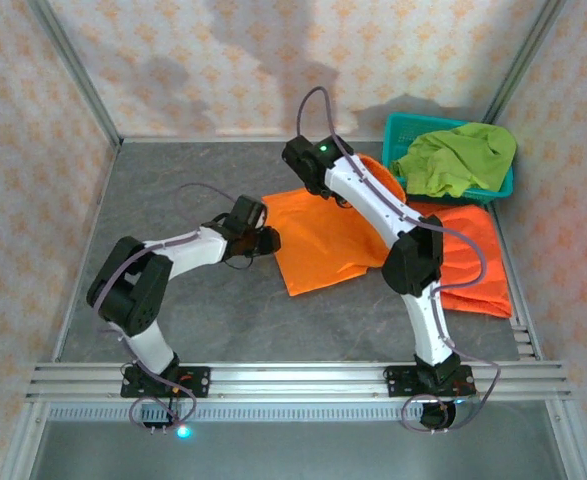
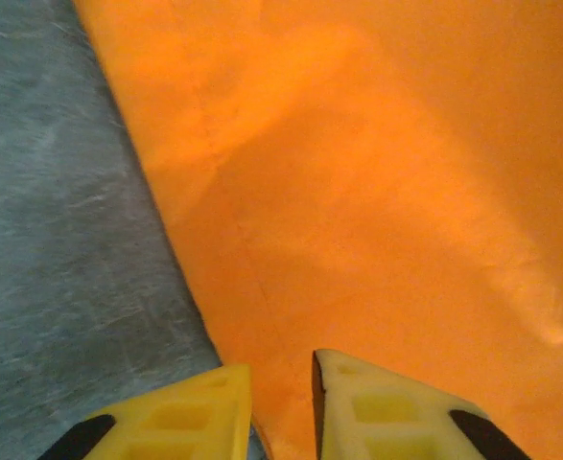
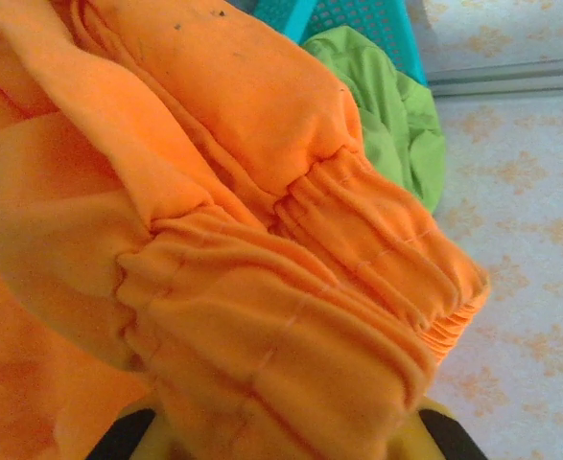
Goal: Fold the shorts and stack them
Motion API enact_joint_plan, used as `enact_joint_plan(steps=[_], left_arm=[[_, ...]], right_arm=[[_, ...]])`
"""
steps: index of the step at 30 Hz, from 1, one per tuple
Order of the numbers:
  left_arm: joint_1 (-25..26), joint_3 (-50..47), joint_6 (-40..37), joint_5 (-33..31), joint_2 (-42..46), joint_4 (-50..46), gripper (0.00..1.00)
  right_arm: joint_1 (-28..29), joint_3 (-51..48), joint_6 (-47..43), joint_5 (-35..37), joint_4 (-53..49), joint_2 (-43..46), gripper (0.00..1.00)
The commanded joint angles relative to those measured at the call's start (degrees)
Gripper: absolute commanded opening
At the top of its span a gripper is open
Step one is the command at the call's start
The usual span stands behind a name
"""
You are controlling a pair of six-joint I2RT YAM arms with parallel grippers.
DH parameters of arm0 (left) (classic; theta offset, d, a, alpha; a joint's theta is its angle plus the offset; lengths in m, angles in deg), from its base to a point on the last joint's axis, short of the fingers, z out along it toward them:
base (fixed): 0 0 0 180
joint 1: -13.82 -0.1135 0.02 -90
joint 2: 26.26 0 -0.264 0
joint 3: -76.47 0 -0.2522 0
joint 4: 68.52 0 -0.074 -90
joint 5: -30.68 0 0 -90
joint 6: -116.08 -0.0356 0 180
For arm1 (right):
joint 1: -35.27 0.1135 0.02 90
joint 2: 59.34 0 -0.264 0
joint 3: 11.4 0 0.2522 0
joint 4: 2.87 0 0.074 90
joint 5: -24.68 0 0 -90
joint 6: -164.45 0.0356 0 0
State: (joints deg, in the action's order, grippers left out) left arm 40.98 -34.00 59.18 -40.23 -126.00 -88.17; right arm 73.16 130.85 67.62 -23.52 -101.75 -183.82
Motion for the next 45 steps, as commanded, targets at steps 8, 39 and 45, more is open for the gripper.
enact_joint_plan(steps=[8, 39, 45], left_arm=[[2.6, 2.4, 2.1, -0.5, -5.5, 2.8, 0.14], [2.9, -13.5, 6.2, -14.4, 17.1, 11.7, 0.73], [1.5, -11.3, 5.1, -13.6, 26.4, 7.7, 0.94]], right_arm=[[2.2, 10.1, 8.3, -12.9, -5.2, -6.9, 0.04], [-7.2, -3.5, 30.8, -74.7, 33.8, 9.2, 0.81], [-11.7, -26.7, 39.2, -78.3, 50.9, 22.9, 0.9]])
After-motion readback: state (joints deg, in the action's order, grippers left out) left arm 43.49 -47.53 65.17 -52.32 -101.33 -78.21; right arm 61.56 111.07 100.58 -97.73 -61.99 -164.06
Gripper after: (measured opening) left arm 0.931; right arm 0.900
